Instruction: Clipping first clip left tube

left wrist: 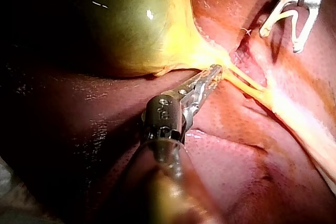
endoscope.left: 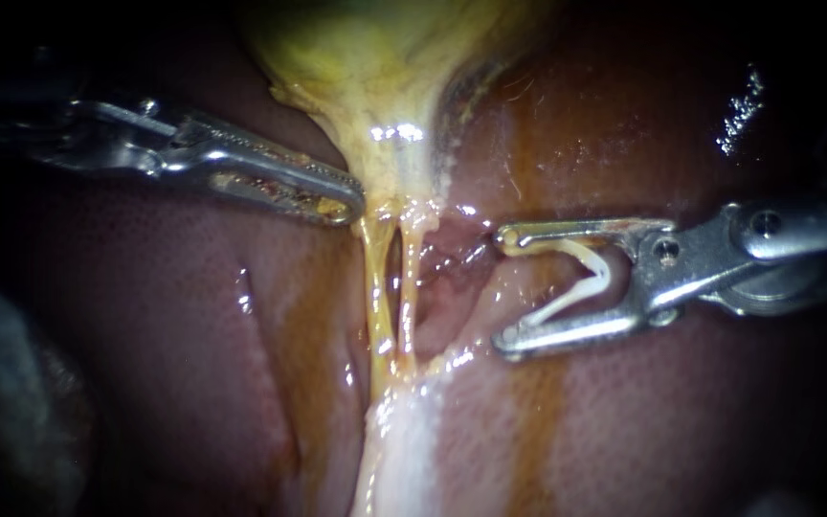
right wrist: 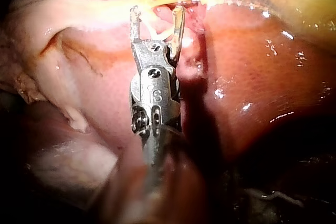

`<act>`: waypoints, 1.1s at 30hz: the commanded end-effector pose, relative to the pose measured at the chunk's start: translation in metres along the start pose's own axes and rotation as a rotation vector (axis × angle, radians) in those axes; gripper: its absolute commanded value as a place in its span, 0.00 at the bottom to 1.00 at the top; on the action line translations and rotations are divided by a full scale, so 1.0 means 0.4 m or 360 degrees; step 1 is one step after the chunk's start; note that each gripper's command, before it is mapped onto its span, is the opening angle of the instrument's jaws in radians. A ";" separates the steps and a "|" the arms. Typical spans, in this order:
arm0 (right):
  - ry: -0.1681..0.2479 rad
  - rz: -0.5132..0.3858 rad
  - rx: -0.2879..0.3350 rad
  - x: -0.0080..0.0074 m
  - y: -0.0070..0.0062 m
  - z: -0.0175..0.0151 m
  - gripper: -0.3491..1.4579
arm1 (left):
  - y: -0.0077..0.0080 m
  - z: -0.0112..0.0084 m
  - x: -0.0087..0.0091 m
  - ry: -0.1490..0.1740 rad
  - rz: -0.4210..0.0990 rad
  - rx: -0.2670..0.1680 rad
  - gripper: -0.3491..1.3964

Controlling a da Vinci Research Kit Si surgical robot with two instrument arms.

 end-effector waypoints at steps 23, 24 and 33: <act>-0.0069 -0.0030 0.0056 0.0016 0.0007 0.0026 0.46 | 0.0055 -0.0160 0.0103 -0.0003 0.0038 -0.0049 0.00; -0.0079 -0.0030 0.0063 0.0019 0.0008 0.0034 0.46 | 0.0055 -0.0160 0.0102 -0.0003 0.0038 -0.0048 0.00; -0.0092 0.0057 0.0071 0.0037 0.0021 0.0132 0.46 | 0.0055 -0.0158 0.0101 -0.0003 0.0038 -0.0048 0.00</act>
